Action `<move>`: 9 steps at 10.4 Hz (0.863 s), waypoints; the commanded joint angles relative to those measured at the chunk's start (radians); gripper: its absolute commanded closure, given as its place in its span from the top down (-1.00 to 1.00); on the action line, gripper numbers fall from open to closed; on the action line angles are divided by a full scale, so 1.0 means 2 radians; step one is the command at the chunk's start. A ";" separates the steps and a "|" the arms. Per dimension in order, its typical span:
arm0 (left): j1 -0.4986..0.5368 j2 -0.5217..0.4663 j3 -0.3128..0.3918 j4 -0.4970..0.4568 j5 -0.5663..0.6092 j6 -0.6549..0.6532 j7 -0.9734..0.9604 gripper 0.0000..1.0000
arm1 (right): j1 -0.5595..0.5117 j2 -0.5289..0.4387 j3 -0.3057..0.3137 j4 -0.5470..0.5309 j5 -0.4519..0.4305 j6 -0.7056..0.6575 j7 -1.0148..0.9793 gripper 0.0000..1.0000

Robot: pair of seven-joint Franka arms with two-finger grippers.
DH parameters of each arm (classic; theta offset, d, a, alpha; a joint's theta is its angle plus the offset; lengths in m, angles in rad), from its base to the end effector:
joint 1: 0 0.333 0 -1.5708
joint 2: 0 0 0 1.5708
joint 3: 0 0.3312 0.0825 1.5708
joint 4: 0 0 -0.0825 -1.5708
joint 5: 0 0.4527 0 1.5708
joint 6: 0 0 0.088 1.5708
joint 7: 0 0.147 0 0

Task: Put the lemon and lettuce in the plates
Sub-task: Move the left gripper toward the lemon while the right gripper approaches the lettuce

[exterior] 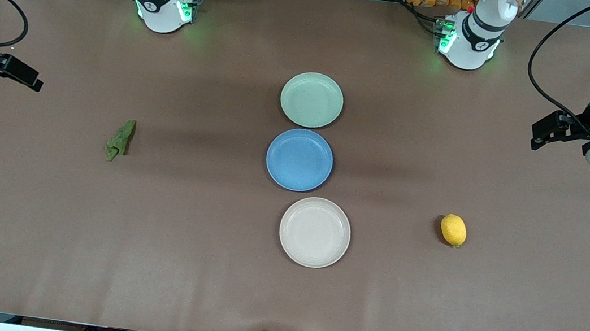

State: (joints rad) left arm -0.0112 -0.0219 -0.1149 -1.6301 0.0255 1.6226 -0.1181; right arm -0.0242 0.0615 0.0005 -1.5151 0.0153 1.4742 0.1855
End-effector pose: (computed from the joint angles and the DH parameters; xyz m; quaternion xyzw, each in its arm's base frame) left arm 0.6163 -0.0751 0.5857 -0.9999 0.0046 -0.0088 0.0130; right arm 0.6283 -0.0125 0.5832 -0.9932 0.1039 0.0516 0.0035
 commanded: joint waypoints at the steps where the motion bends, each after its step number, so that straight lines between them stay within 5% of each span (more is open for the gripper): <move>1: 0.002 -0.003 -0.002 0.008 -0.010 -0.014 0.011 1.00 | 0.003 -0.012 -0.003 -0.010 -0.001 -0.002 0.000 1.00; 9: -0.002 0.065 -0.002 0.035 -0.005 -0.034 0.005 1.00 | 0.003 -0.012 -0.003 -0.011 -0.001 -0.012 0.000 1.00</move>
State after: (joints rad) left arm -0.0207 0.0591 -0.1181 -1.5893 0.0255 1.5755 -0.1177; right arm -0.0242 0.0615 0.0004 -1.5153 0.0153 1.4539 0.1855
